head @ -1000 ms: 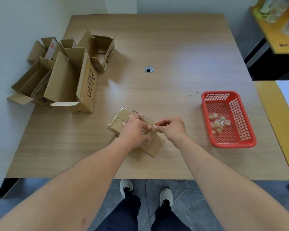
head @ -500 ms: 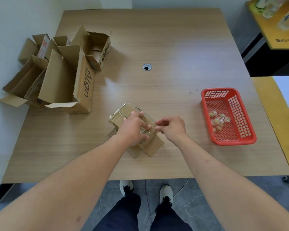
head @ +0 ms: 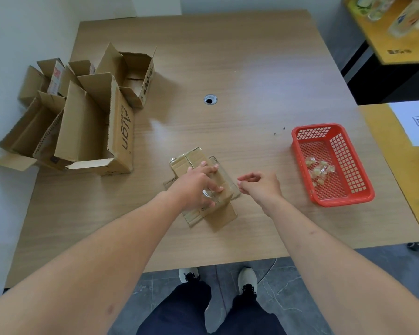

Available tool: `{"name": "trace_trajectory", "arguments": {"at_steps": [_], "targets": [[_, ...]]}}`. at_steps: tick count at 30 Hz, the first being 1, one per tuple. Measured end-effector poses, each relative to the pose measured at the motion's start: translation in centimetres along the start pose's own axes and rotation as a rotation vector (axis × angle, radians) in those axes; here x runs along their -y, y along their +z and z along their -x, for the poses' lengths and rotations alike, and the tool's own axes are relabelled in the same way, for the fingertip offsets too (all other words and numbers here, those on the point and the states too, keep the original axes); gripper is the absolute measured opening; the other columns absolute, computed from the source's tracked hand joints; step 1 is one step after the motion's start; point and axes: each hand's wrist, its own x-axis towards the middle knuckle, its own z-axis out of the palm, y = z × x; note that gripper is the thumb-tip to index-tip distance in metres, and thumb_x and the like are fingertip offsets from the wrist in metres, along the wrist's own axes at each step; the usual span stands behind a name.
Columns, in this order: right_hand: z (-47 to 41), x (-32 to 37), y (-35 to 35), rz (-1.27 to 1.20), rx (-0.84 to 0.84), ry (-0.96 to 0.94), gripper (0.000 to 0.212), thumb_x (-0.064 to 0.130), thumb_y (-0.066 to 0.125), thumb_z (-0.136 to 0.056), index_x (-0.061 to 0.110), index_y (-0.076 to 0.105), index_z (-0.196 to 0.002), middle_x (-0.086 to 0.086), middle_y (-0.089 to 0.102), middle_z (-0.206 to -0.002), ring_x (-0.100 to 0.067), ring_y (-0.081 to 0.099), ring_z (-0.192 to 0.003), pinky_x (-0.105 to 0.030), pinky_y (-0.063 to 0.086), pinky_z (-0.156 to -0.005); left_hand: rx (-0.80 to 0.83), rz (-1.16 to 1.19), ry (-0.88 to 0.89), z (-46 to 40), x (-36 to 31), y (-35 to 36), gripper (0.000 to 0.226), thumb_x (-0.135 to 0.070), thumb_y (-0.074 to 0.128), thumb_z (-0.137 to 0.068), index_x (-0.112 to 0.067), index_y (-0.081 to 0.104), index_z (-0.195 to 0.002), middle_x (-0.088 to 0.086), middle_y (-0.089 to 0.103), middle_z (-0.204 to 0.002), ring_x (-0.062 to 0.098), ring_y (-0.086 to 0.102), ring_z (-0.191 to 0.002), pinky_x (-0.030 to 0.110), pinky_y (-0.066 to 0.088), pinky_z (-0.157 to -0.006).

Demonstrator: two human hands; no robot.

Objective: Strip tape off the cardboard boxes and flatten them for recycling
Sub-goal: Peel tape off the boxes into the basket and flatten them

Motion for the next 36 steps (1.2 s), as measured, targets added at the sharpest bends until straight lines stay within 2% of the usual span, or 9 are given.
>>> {"name": "trace_trajectory", "arguments": {"at_steps": [4, 7, 11, 15, 19, 23, 27, 32, 36], "targets": [[0.5, 0.6, 0.5, -0.11, -0.025, 0.024, 0.016, 0.001, 0.077, -0.076, 0.016, 0.079, -0.069, -0.004, 0.076, -0.072, -0.024, 0.077, -0.076, -0.041, 0.063, -0.085, -0.009, -0.027, 0.042, -1.1, -0.8, 0.1, 0.053, -0.024, 0.088, -0.078, -0.03, 0.071, -0.127, -0.003, 0.024, -0.166, 0.023, 0.008, -0.157, 0.053, 0.003, -0.123], [0.7, 1.3, 0.0, -0.117, -0.066, -0.027, 0.024, -0.003, 0.078, -0.08, 0.02, 0.078, -0.073, -0.005, 0.077, -0.077, -0.02, 0.075, -0.071, -0.031, 0.062, -0.078, -0.088, -0.012, 0.05, -1.7, -1.9, 1.3, 0.052, -0.028, 0.09, -0.075, -0.034, 0.072, -0.124, -0.001, 0.028, -0.16, 0.034, 0.03, -0.145, 0.048, 0.026, -0.12], [-0.3, 2.2, -1.8, -0.011, -0.161, -0.144, 0.03, 0.006, 0.09, -0.068, 0.028, 0.076, -0.082, 0.005, 0.076, -0.069, -0.007, 0.075, -0.07, -0.026, 0.059, -0.079, -0.202, 0.003, 0.067, -2.9, -4.2, 2.3, 0.063, -0.036, 0.092, -0.068, -0.03, 0.067, -0.126, 0.0, 0.038, -0.124, 0.021, 0.042, -0.114, 0.039, 0.045, -0.101], [-1.3, 2.9, -4.7, 0.034, -0.218, -0.212, 0.027, 0.003, 0.089, -0.069, 0.02, 0.077, -0.087, 0.008, 0.072, -0.066, -0.005, 0.069, -0.065, -0.028, 0.06, -0.077, -0.156, -0.097, 0.026, -4.9, -6.9, 2.6, 0.071, -0.045, 0.086, -0.068, -0.019, 0.056, -0.127, 0.0, 0.032, -0.12, 0.017, 0.032, -0.107, 0.034, 0.042, -0.1], [-3.4, 2.6, -8.8, 0.182, -0.327, -0.293, 0.016, 0.011, 0.081, -0.079, 0.018, 0.079, -0.094, 0.003, 0.074, -0.081, -0.017, 0.071, -0.079, -0.034, 0.057, -0.083, -0.096, -0.154, 0.048, -6.3, -9.2, 2.9, 0.07, -0.043, 0.081, -0.073, -0.02, 0.058, -0.135, 0.005, 0.032, -0.136, 0.025, 0.033, -0.125, 0.039, 0.037, -0.111], [-5.3, 2.2, -14.3, 0.358, -0.393, -0.289, 0.007, 0.017, 0.076, -0.087, 0.019, 0.079, -0.094, 0.001, 0.077, -0.092, -0.018, 0.07, -0.09, -0.02, 0.038, -0.076, -0.096, -0.243, 0.033, -7.8, -11.0, 4.1, 0.066, -0.037, 0.076, -0.078, -0.041, 0.057, -0.141, 0.003, 0.022, -0.16, 0.034, 0.006, -0.153, 0.053, 0.004, -0.125], [-7.4, 1.0, -17.7, 0.488, -0.424, -0.256, 0.006, 0.022, 0.072, -0.091, 0.025, 0.072, -0.086, 0.004, 0.074, -0.09, -0.021, 0.067, -0.087, -0.036, 0.055, -0.08, -0.106, -0.114, -0.059, -8.5, -12.3, 4.5, 0.069, -0.017, 0.074, -0.078, -0.036, 0.056, -0.142, -0.002, 0.018, -0.166, 0.032, 0.002, -0.156, 0.053, 0.0, -0.125], [-8.6, -0.7, -18.2, 0.535, -0.376, -0.225, 0.012, 0.016, 0.07, -0.091, 0.024, 0.076, -0.083, 0.005, 0.072, -0.088, -0.018, 0.065, -0.081, -0.034, 0.058, -0.081, -0.255, 0.122, -0.153, -8.4, -12.8, 4.6, 0.049, -0.011, 0.072, -0.075, -0.026, 0.069, -0.121, -0.004, 0.041, -0.144, 0.026, 0.042, -0.134, 0.047, 0.036, -0.113], [-8.7, -1.1, -18.0, 0.556, -0.332, -0.16, 0.017, 0.01, 0.072, -0.087, 0.027, 0.076, -0.086, 0.006, 0.074, -0.093, -0.022, 0.068, -0.089, -0.033, 0.057, -0.082, -0.327, 0.014, -0.351, -9.1, -14.0, 3.7, 0.056, -0.049, 0.072, -0.087, -0.019, 0.053, -0.131, -0.002, 0.041, -0.133, 0.024, 0.05, -0.117, 0.035, 0.047, -0.092]]}}
